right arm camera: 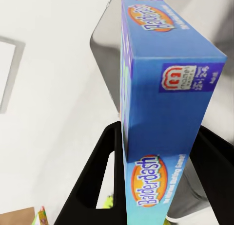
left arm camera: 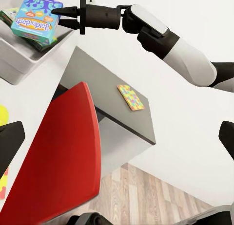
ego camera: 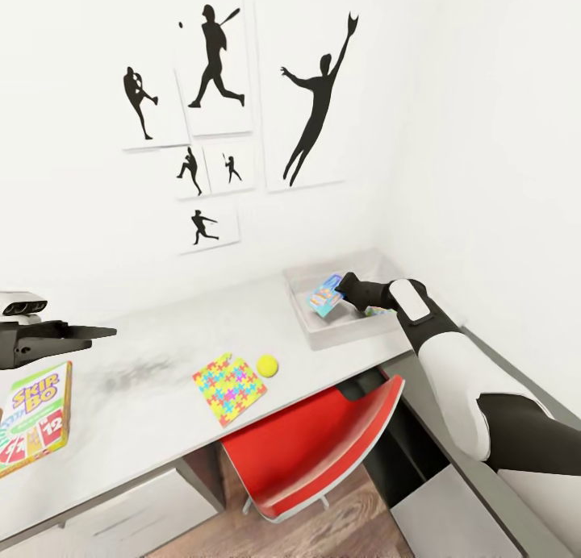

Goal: Put all the toys in the child's room - the three board games (two on the bed and one on the table), the two jigsaw puzzles on the table, and the tennis ball on the table - inside the toy box on the table in the child's room.

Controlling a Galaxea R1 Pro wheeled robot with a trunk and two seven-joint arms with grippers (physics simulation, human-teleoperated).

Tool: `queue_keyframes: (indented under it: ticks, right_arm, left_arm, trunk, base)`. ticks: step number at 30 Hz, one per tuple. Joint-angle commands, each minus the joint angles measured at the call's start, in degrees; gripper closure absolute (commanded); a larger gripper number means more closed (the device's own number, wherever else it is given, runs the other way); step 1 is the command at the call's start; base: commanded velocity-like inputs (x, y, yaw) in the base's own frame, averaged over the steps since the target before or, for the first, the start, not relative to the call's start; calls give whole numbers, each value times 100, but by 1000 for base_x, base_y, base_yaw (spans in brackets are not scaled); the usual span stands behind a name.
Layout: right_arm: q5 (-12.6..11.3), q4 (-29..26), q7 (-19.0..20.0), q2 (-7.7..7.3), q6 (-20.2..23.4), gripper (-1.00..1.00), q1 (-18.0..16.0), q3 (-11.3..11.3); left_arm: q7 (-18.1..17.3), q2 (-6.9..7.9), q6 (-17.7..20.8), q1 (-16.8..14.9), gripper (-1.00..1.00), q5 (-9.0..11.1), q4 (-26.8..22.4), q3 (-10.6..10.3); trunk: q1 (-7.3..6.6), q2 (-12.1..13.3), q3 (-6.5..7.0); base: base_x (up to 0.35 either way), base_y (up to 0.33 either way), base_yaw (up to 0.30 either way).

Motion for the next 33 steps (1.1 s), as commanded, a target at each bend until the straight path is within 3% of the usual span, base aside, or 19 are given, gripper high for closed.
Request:
queue_keyframes:
  ticks: [1, 17, 33]
  right_arm:
    - [-27, -5, -22, 3, 24, 100, -5, -19]
    - [-18, -12, 323, 0, -207, 100, -5, -3]
    - [-18, -14, 338, 11, -230, 100, -5, 9]
  left_arm:
    - [-21, 3, 61, -5, -100, 0, 0, -3]
    - [-21, 3, 61, -5, -100, 0, 0, -3]
    - [-21, 3, 61, -5, -100, -2, 0, -3]
  trunk:
    - [3, -12, -21]
    - [3, -12, -171]
    - [3, -12, -322]
  base:
    - [0, 0, 0]
    - [0, 0, 0]
    - [0, 0, 0]
